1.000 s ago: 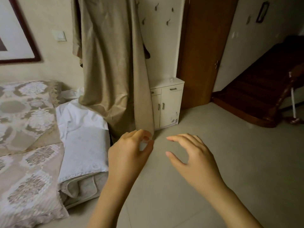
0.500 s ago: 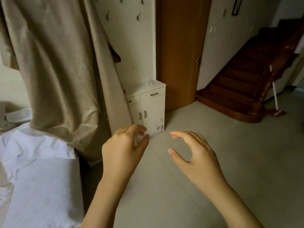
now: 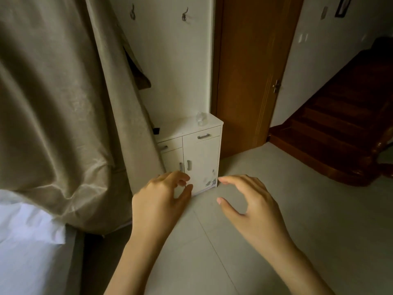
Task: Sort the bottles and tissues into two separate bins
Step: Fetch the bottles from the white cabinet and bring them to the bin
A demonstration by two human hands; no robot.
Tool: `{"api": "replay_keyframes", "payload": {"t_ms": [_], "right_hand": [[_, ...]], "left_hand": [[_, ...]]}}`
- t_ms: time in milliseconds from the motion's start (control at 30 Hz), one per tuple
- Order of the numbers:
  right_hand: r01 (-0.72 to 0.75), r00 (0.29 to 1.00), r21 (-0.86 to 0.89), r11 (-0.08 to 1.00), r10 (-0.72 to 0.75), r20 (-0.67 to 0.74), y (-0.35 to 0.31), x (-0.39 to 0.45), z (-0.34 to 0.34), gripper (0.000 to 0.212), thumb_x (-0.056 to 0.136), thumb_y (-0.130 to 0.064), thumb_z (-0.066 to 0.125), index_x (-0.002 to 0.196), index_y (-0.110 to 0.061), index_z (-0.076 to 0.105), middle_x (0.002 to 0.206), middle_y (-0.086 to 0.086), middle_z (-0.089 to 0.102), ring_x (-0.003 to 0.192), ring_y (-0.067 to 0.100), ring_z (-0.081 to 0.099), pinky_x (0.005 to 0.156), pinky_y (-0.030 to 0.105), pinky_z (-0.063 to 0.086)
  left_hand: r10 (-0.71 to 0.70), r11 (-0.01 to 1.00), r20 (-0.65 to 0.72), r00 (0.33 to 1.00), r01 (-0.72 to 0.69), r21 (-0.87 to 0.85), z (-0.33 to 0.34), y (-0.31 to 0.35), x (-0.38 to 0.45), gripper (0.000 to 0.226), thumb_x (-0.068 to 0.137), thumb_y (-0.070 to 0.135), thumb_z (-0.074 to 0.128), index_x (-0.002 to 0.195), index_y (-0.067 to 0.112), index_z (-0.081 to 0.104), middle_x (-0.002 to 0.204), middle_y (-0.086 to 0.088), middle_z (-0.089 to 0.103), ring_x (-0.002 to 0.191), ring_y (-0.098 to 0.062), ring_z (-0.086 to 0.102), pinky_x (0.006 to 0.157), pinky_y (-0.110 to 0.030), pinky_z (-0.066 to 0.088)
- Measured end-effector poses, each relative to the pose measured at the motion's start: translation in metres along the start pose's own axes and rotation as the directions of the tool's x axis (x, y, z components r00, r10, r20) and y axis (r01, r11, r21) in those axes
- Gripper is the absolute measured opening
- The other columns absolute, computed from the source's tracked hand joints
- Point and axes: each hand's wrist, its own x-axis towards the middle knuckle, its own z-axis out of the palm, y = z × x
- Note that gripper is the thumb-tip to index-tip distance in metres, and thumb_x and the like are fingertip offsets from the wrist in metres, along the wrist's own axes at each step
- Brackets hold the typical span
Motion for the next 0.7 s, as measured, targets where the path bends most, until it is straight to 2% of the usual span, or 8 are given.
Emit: {"api": "replay_keyframes", "payload": {"t_ms": [67,200,300,400,467,600,700], "right_hand": [[0.007,1.0,0.001,1.0,-0.007,0.005,0.027,0.032,0.014,0.034,0.081,-0.044,0.053,0.112,-0.03,0.061,0.109,-0.019,0.06,0.103,-0.003,0.05,0.084,0.007,0.04],[-0.009,1.0,-0.008,1.0,0.009,0.0,0.077,0.097,0.042,0.031,0.081,-0.037,0.06,0.111,-0.028,0.062,0.108,-0.019,0.06,0.101,0.001,0.052,0.081,0.013,0.044],[-0.009,1.0,-0.03,1.0,0.01,0.011,0.112,0.146,0.061,0.033,0.081,-0.041,0.055,0.11,-0.026,0.063,0.108,-0.016,0.062,0.102,-0.001,0.051,0.083,0.007,0.039],[-0.031,0.999,-0.073,0.997,0.033,0.016,0.145,0.195,0.075,0.037,0.081,-0.045,0.051,0.11,-0.026,0.064,0.108,-0.014,0.063,0.101,-0.002,0.049,0.079,0.002,0.037],[-0.044,0.999,-0.088,0.995,0.045,0.015,0.166,0.223,0.082,0.038,0.081,-0.047,0.051,0.11,-0.026,0.064,0.108,-0.014,0.063,0.101,-0.001,0.048,0.079,0.003,0.036],[-0.068,0.996,-0.11,0.992,0.073,0.042,0.214,0.276,0.102,0.037,0.081,-0.047,0.054,0.111,-0.027,0.064,0.11,-0.014,0.063,0.101,-0.003,0.048,0.078,0.005,0.035],[-0.072,0.995,-0.099,0.992,0.078,0.058,0.25,0.312,0.124,0.034,0.08,-0.041,0.061,0.11,-0.026,0.064,0.108,-0.013,0.063,0.1,-0.002,0.049,0.078,0.006,0.036]], "left_hand": [[-0.007,1.0,-0.009,1.0,0.007,-0.004,0.025,-0.011,0.03,0.014,0.085,0.036,0.068,0.097,0.029,0.067,0.087,0.012,0.069,0.072,-0.011,0.067,0.052,-0.029,0.055],[-0.032,0.999,0.043,0.999,0.032,-0.012,0.082,-0.038,0.098,0.017,0.087,0.045,0.057,0.1,0.035,0.063,0.09,0.017,0.066,0.078,-0.006,0.065,0.057,-0.03,0.055],[-0.044,0.999,0.086,0.995,0.045,-0.006,0.118,-0.054,0.154,0.017,0.088,0.045,0.057,0.103,0.037,0.06,0.092,0.019,0.064,0.081,-0.006,0.064,0.06,-0.03,0.055],[-0.049,0.999,0.094,0.994,0.047,0.027,0.147,-0.062,0.214,0.015,0.088,0.042,0.062,0.101,0.036,0.064,0.092,0.019,0.066,0.082,-0.004,0.064,0.058,-0.021,0.047],[-0.057,0.998,0.082,0.995,0.055,0.026,0.164,-0.065,0.251,0.014,0.086,0.041,0.064,0.099,0.036,0.066,0.09,0.019,0.067,0.082,-0.003,0.064,0.057,-0.018,0.042],[-0.065,0.998,0.086,0.994,0.064,0.015,0.21,-0.078,0.311,0.013,0.086,0.043,0.063,0.098,0.037,0.065,0.089,0.02,0.066,0.082,-0.001,0.063,0.06,-0.024,0.053],[-0.102,0.994,0.101,0.99,0.098,0.04,0.246,-0.095,0.344,0.013,0.085,0.044,0.064,0.097,0.039,0.064,0.087,0.022,0.065,0.08,0.001,0.063,0.058,-0.022,0.052]]}}
